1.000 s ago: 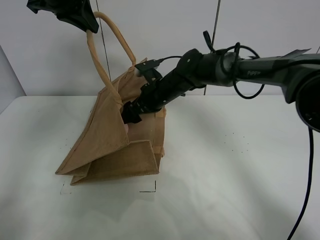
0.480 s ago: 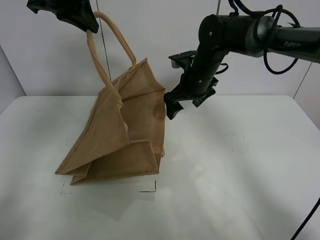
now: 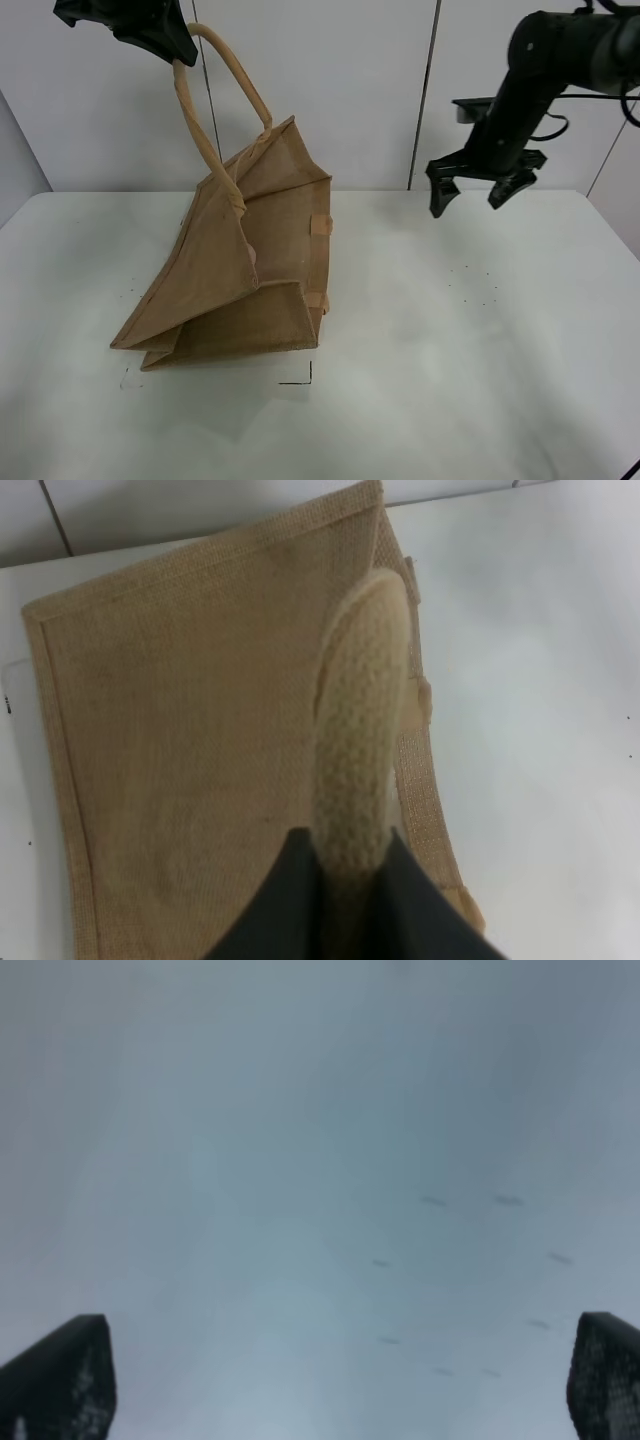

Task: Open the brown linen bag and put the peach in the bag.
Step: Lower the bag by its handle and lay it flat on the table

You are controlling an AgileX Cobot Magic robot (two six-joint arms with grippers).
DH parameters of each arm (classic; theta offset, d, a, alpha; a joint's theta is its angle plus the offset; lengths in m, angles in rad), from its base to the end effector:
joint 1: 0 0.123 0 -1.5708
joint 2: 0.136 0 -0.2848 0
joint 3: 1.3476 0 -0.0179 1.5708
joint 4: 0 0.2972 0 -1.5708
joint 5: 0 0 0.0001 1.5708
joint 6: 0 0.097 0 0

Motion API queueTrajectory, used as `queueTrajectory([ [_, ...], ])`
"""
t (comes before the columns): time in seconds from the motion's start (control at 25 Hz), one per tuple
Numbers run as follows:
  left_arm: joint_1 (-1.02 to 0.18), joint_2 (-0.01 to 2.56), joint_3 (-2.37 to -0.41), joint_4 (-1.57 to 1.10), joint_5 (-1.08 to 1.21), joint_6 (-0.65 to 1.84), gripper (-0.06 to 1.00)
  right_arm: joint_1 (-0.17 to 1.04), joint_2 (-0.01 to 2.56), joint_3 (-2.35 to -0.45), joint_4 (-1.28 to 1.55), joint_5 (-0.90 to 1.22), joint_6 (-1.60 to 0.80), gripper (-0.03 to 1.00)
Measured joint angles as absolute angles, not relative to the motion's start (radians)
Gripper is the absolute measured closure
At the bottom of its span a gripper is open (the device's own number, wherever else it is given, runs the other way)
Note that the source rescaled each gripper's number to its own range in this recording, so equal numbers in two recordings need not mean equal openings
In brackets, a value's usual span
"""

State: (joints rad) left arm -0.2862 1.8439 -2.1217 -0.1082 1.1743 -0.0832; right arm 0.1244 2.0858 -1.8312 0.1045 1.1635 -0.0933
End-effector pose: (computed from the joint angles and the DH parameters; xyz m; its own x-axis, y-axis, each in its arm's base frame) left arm 0.4301 -0.1366 0.4373 -0.7309 0.0856 -0.6771 0.2578 0.9532 -0.1577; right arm 0.4867 0.0702 0.2239 -0.9545 -0.1713 -0.2440 -0.1959 0.9773 0.0805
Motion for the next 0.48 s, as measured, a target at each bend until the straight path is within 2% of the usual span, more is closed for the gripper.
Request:
queueTrajectory([
  [0.24,-0.286,1.844,-2.122,-0.108,1.174,-0.083,0.94,-0.042,2.086,-1.831,0.093,1.201,-0.091,-0.03],
  [0.48,-0.286,1.844,-2.122,-0.108,1.174,-0.083,0.94,-0.029,2.086,-1.831,0.102,1.211,-0.107,-0.03],
])
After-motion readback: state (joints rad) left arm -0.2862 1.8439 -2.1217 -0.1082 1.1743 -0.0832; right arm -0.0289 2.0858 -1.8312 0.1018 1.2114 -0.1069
